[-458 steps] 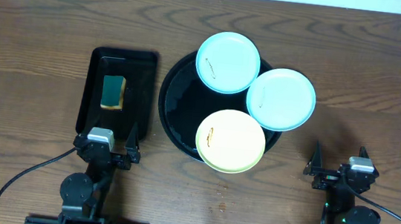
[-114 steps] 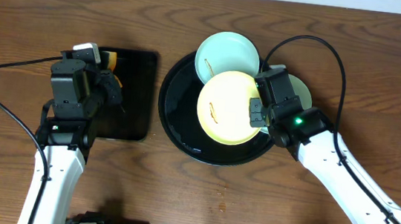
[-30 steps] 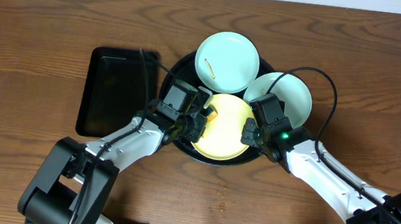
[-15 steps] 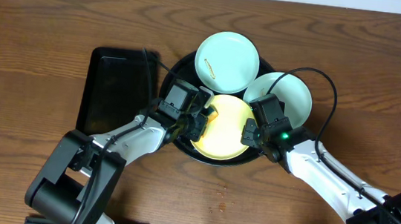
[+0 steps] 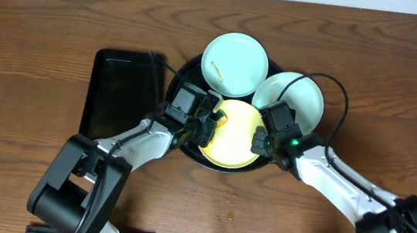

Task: Clean dirty plates on tray and stack at the side
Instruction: 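Scrub the yellow plate with the sponge while right gripper holds it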

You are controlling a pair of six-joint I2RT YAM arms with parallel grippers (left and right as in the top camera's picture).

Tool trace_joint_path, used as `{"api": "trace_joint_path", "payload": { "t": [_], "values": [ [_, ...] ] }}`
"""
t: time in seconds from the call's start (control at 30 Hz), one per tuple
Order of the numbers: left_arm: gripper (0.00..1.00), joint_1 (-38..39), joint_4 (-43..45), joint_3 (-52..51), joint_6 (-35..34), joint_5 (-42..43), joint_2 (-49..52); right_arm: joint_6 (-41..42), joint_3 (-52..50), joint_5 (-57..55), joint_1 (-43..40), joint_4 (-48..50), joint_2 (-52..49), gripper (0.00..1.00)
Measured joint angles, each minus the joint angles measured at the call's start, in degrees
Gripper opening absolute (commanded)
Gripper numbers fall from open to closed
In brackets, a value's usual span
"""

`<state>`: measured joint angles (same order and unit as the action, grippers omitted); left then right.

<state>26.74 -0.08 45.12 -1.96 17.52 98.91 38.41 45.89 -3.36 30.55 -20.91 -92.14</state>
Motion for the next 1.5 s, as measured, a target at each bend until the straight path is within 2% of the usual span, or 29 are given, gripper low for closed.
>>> {"api": "trace_joint_path", "payload": {
  "t": [0.5, 1.1, 1.33, 1.5],
  "values": [
    [0.07, -0.17, 0.50, 0.57, -2.54, 7.69, 1.55, 0.02, 0.00, 0.00, -0.02, 0.33, -1.75, 0.01],
    [0.08, 0.15, 0.66, 0.50, -4.26, 7.61, 1.62, 0.02, 0.00, 0.00, -0.04, 0.28, -1.75, 0.01],
    [0.08, 4.94, 1.73, 0.42, -8.81, 7.63, 1.86, 0.00, 0.00, 0.00, -0.04, 0.28, -1.75, 0.01],
    [0.07, 8.59, 7.74, -0.26, -11.78, 10.58, 3.04, 0.00, 0.00, 0.00, -0.04, 0.26, -1.75, 0.01]
  ]
}}
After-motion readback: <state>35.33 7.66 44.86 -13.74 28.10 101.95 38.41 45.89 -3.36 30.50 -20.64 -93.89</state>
